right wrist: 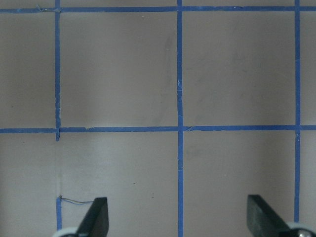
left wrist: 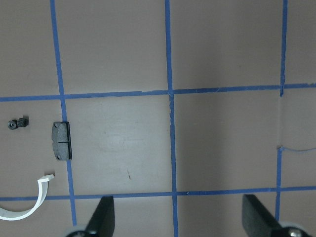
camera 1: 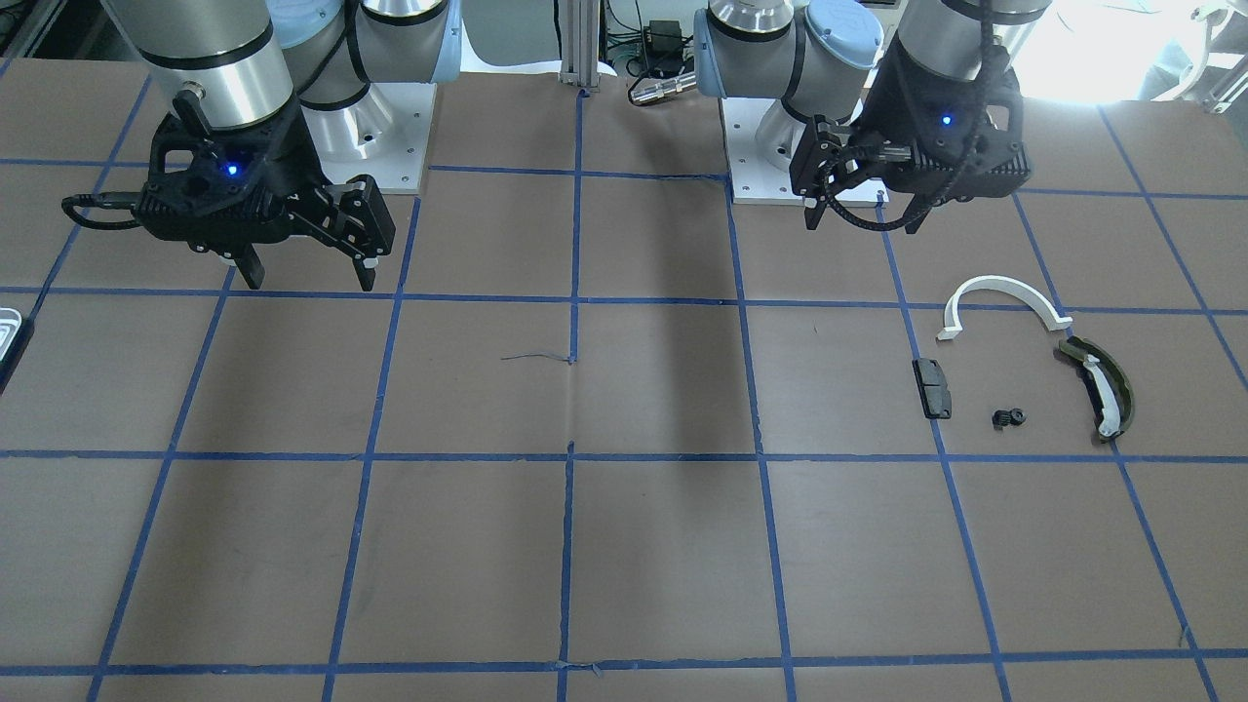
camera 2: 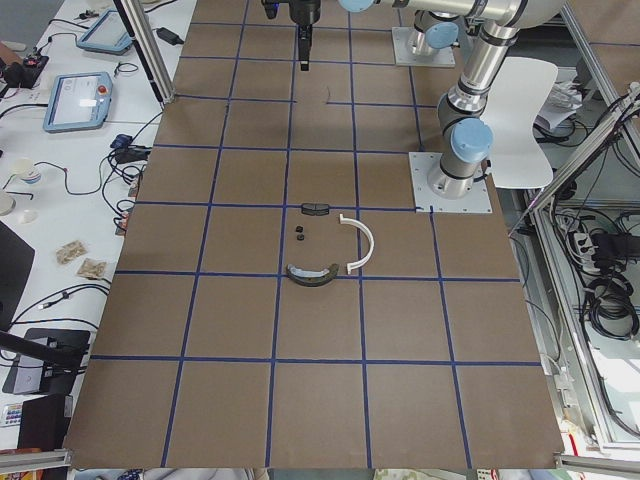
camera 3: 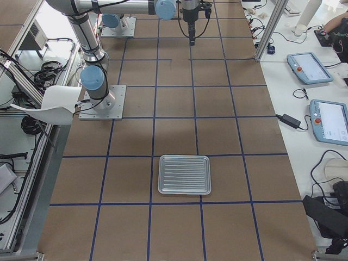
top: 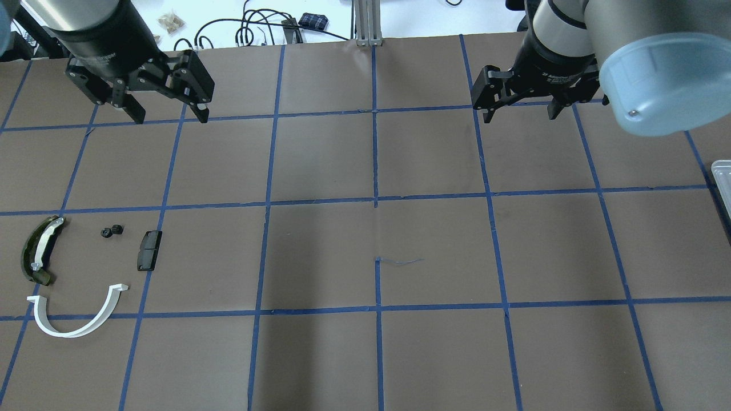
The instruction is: Place bearing gear from tray to pile
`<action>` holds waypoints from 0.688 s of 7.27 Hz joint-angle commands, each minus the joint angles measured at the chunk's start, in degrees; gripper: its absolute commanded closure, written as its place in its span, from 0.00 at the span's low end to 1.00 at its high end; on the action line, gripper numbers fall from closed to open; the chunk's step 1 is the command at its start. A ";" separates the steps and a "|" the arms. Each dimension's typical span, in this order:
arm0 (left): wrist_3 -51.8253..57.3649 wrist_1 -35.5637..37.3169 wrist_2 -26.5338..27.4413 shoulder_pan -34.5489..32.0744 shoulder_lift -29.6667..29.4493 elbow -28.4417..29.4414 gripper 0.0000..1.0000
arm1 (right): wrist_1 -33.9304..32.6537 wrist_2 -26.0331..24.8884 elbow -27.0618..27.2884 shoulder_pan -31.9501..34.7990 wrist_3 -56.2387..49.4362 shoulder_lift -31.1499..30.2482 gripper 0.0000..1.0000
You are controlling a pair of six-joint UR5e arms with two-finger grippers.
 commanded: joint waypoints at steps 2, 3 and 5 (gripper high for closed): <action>-2.73 2.81 -0.04 0.52 1.36 -3.07 0.08 | 0.27 -0.02 -0.10 -0.02 -0.01 -0.01 0.00; -2.67 2.81 0.04 0.61 1.36 -3.08 0.08 | 0.10 0.15 -0.10 -0.02 -0.01 0.08 0.00; -2.23 3.16 0.39 0.26 1.19 -2.12 0.08 | 0.18 0.06 -0.10 0.06 -0.01 -0.01 0.00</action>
